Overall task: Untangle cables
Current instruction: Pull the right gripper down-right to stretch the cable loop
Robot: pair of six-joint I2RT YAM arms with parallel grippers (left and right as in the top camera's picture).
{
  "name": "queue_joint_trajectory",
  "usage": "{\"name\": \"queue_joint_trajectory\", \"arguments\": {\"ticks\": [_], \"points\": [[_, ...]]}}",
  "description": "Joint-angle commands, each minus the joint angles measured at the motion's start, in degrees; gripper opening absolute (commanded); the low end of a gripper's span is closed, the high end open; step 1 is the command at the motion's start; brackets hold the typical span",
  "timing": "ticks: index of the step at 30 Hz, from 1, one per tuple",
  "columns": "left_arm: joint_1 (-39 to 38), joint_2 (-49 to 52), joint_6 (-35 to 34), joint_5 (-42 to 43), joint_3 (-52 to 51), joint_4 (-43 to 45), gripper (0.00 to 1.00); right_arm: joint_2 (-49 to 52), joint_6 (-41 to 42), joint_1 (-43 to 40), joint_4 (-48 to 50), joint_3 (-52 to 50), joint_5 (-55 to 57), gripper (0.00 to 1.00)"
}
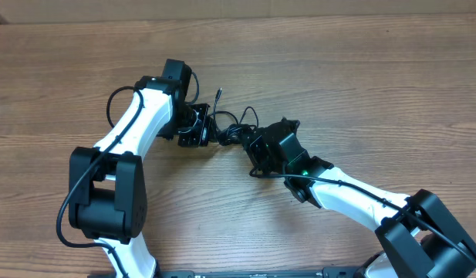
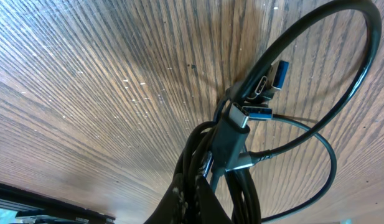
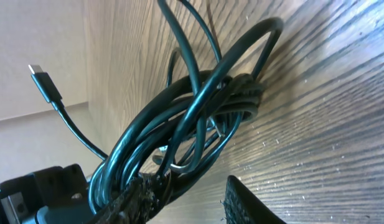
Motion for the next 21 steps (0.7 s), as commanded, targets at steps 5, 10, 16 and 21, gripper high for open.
{"name": "queue_joint_trajectory", "arguments": {"ticks": [5, 10, 16, 21], "points": [[-0.1, -1.3, 1.1, 1.0, 0.5, -0.1, 0.04, 1.3, 0.0, 0.3, 2.7, 0.1, 2.0, 0.37], [-0.1, -1.3, 1.1, 1.0, 0.5, -0.1, 0.04, 2.9, 0.1, 0.3, 4.2, 0.1, 1.8, 0.37], [-0.1, -1.3, 1.1, 1.0, 0.5, 0.1, 0.04, 5.7, 0.2, 0.3, 7.7, 0.1, 1.6, 0.37], [-0.1, -1.3, 1.1, 1.0, 0.5, 0.1, 0.04, 7.0, 0.2, 0.3, 10.4, 0.1, 1.6, 0.37]]}}
